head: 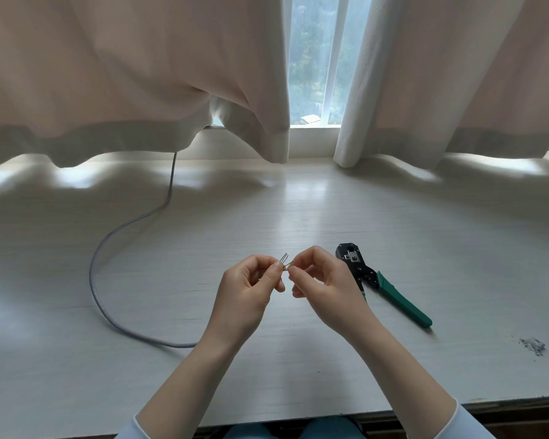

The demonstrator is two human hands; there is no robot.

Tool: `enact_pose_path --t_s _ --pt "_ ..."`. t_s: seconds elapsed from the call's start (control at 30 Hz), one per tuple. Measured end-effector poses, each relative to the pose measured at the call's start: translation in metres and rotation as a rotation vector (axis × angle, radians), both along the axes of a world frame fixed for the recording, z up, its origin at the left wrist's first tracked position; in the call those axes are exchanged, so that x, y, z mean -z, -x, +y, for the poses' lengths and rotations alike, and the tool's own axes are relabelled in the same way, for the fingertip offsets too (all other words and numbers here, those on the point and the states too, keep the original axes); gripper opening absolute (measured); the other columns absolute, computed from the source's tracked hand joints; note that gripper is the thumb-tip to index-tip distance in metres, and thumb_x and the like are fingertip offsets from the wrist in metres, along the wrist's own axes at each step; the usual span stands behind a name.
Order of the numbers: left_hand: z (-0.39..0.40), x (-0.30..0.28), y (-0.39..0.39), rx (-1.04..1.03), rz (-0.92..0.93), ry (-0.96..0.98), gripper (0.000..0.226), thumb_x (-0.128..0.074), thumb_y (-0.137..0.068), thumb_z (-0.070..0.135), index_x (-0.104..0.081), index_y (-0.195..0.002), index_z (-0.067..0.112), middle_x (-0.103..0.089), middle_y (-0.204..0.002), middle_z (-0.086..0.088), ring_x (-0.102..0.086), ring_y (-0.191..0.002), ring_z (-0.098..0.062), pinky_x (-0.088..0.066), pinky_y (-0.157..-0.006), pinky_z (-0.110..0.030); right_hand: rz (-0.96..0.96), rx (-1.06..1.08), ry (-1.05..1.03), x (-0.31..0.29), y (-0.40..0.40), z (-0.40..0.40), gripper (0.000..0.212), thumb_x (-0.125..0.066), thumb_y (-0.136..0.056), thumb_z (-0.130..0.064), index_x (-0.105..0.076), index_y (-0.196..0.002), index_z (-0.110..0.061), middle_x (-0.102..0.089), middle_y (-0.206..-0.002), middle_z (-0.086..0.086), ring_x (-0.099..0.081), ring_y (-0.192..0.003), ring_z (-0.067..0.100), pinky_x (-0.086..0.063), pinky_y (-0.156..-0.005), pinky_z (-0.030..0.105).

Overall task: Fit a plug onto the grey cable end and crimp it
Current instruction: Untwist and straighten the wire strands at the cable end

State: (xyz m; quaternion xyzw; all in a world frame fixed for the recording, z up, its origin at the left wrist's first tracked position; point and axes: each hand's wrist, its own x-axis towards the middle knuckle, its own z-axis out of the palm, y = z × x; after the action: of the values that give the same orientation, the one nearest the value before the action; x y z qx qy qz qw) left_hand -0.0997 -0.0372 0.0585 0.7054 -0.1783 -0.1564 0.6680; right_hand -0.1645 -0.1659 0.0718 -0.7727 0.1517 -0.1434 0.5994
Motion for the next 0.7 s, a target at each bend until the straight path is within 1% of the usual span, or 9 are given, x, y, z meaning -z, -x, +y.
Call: enact_pose_path --t_s 0.1,0.2,0.33,0.4,0.5,0.53,0.63,0.7 --pt "0.0006 -0.0003 -0.0009 0.012 -0.002 -0.003 0.014 -0.062 -0.092 0.021 -0.069 -0.081 0.017 -0.062 -0.058 0.009 -0.042 -0.042 0.001 -0.031 -0.044 -0.012 -0.014 -0.001 -0.008 -0.0045 -0.001 -0.0019 0.003 -0.065 -0.083 -0.017 -0.062 -0.082 -0.016 -0.064 -0.077 -0.014 -0.062 -0.077 0.016 -0.053 -0.08 0.056" --pt "0.0004 0.0001 -0.0012 0.022 -0.002 -0.008 0.014 -0.063 -0.092 0.022 -0.068 -0.079 0.019 -0.062 -0.058 0.009 -0.039 -0.041 -0.001 -0.03 -0.044 -0.013 -0.012 0.013 -0.002 -0.0075 -0.0021 -0.0032 0.007 -0.066 -0.084 -0.018 -0.062 -0.078 -0.018 -0.065 -0.074 -0.016 -0.064 -0.076 0.016 -0.054 -0.079 0.054" --pt "0.0009 0.001 -0.0005 0.038 0.004 -0.006 0.013 -0.064 -0.09 0.026 -0.069 -0.079 0.021 -0.063 -0.059 0.008 -0.041 -0.042 0.0 -0.031 -0.045 -0.013 -0.015 0.02 0.052 -0.007 -0.003 -0.0032 0.012 -0.064 -0.087 -0.014 -0.063 -0.075 -0.018 -0.064 -0.073 -0.014 -0.062 -0.076 0.015 -0.054 -0.077 0.052" --pt "0.001 0.0013 0.0003 0.05 0.004 -0.001 0.013 -0.065 -0.089 0.027 -0.069 -0.079 0.021 -0.063 -0.059 0.008 -0.042 -0.043 0.0 -0.031 -0.045 -0.012 -0.028 0.026 0.08 -0.0056 -0.0029 -0.0028 0.014 -0.064 -0.087 -0.012 -0.062 -0.075 -0.018 -0.064 -0.074 -0.011 -0.061 -0.077 0.015 -0.055 -0.075 0.047" --pt "0.0 0.0009 0.001 0.057 -0.003 0.0 0.013 -0.065 -0.09 0.026 -0.069 -0.079 0.02 -0.064 -0.06 0.008 -0.042 -0.042 0.001 -0.032 -0.045 -0.011 -0.067 0.053 0.119 -0.0029 -0.0035 0.0001 0.015 -0.062 -0.089 -0.012 -0.06 -0.076 -0.018 -0.062 -0.074 -0.009 -0.062 -0.076 0.015 -0.053 -0.067 0.033" --pt "-0.0006 0.0006 0.001 0.057 -0.006 -0.001 0.013 -0.064 -0.091 0.025 -0.069 -0.08 0.019 -0.064 -0.06 0.008 -0.043 -0.042 0.002 -0.033 -0.045 -0.011 -0.079 0.068 0.13 -0.002 -0.0042 0.0014 0.015 -0.061 -0.09 -0.012 -0.06 -0.076 -0.017 -0.062 -0.074 -0.008 -0.062 -0.077 0.015 -0.052 -0.066 0.03" --pt "-0.0014 -0.0005 0.0019 0.067 -0.008 0.001 0.013 -0.063 -0.091 0.023 -0.068 -0.08 0.018 -0.065 -0.061 0.008 -0.044 -0.042 0.002 -0.034 -0.045 -0.01 -0.099 0.111 0.152 0.0002 -0.0059 0.0045 0.014 -0.059 -0.091 -0.01 -0.057 -0.077 -0.014 -0.06 -0.074 -0.006 -0.062 -0.077 0.018 -0.051 -0.064 0.028" --pt "-0.0014 -0.0011 0.0026 0.066 -0.009 0.001 0.013 -0.063 -0.092 0.022 -0.068 -0.08 0.017 -0.065 -0.061 0.008 -0.045 -0.042 0.002 -0.034 -0.045 -0.01 -0.104 0.122 0.159 0.0006 -0.006 0.0062 0.013 -0.058 -0.091 -0.01 -0.057 -0.078 -0.012 -0.059 -0.074 -0.006 -0.062 -0.076 0.019 -0.05 -0.064 0.029"
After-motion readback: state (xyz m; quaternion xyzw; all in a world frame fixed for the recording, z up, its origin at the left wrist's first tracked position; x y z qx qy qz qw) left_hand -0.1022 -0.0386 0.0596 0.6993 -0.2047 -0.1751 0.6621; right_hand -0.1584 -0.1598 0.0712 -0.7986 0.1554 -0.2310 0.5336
